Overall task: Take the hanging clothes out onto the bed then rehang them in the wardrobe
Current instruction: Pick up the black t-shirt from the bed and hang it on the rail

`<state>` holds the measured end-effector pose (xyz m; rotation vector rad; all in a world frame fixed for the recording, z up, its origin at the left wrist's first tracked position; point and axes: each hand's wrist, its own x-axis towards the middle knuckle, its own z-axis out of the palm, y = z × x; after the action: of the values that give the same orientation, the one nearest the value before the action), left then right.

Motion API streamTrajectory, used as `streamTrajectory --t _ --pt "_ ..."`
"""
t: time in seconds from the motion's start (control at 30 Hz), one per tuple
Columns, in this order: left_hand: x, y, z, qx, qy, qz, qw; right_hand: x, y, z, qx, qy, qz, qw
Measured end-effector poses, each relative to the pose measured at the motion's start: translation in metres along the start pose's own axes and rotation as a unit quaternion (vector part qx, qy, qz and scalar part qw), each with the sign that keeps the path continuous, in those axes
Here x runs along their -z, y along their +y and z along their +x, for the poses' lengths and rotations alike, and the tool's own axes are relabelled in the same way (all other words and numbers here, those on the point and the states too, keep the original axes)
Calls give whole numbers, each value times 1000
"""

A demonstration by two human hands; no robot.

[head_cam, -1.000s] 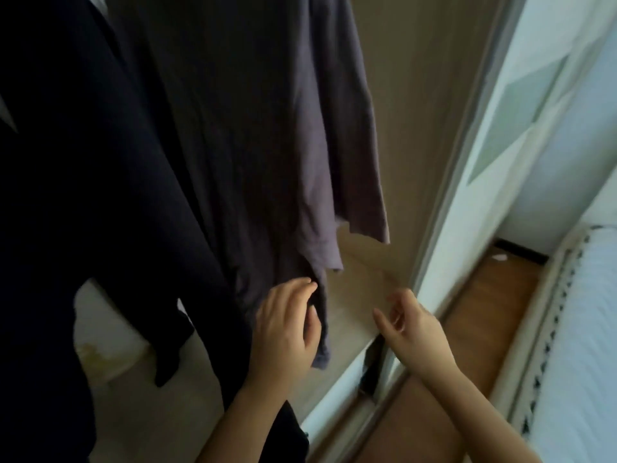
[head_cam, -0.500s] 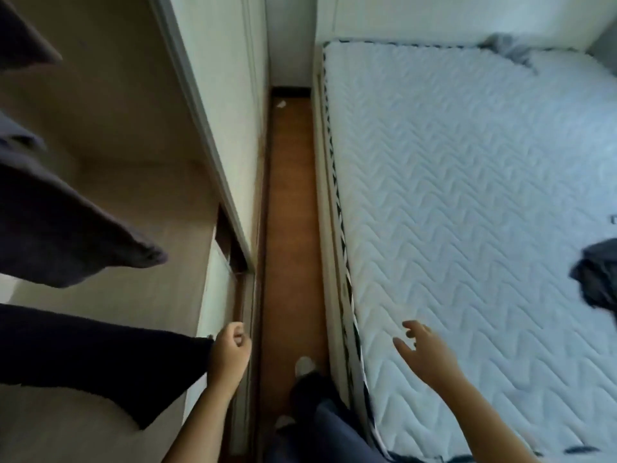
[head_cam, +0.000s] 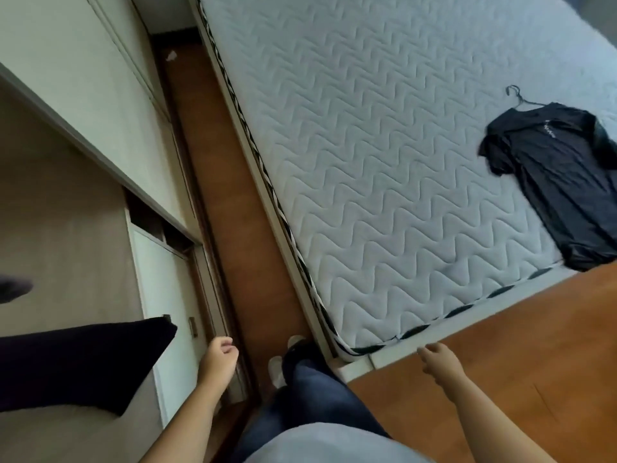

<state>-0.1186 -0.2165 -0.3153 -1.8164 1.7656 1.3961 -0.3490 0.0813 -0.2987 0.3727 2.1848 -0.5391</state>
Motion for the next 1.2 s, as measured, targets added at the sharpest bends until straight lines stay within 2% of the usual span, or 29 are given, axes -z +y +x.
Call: streamTrajectory --t 0.1,0.27,0.43,0.6,0.73,0.83,0.97,1.1,1.2 --pt "5 -19 -2 8 -20 47 999 -4 28 -2 -41 -9 24 999" --pt "3 -44 2 45 -28 65 996 -8 51 -19 -23 -25 39 999" --pt "-13 -64 2 61 -107 140 982 -9 84 -47 -20 -34 118 992" --pt "-39 -46 -13 26 -142 214 966 -11 166 -79 -110 -23 178 978" --pt "-61 -27 -25 -16 -140 202 969 -12 237 -105 -216 -28 261 940" --pt "-77 -18 -42 -37 -146 241 959 -4 275 -110 -254 -24 350 901" --pt "-112 -13 -73 -25 -109 268 957 27 325 -100 -245 -11 401 882" --pt "-178 -15 -116 15 -93 255 962 82 398 -89 -201 24 381 902" --pt "-248 -6 -168 3 -119 261 958 124 461 -86 -198 56 389 898"
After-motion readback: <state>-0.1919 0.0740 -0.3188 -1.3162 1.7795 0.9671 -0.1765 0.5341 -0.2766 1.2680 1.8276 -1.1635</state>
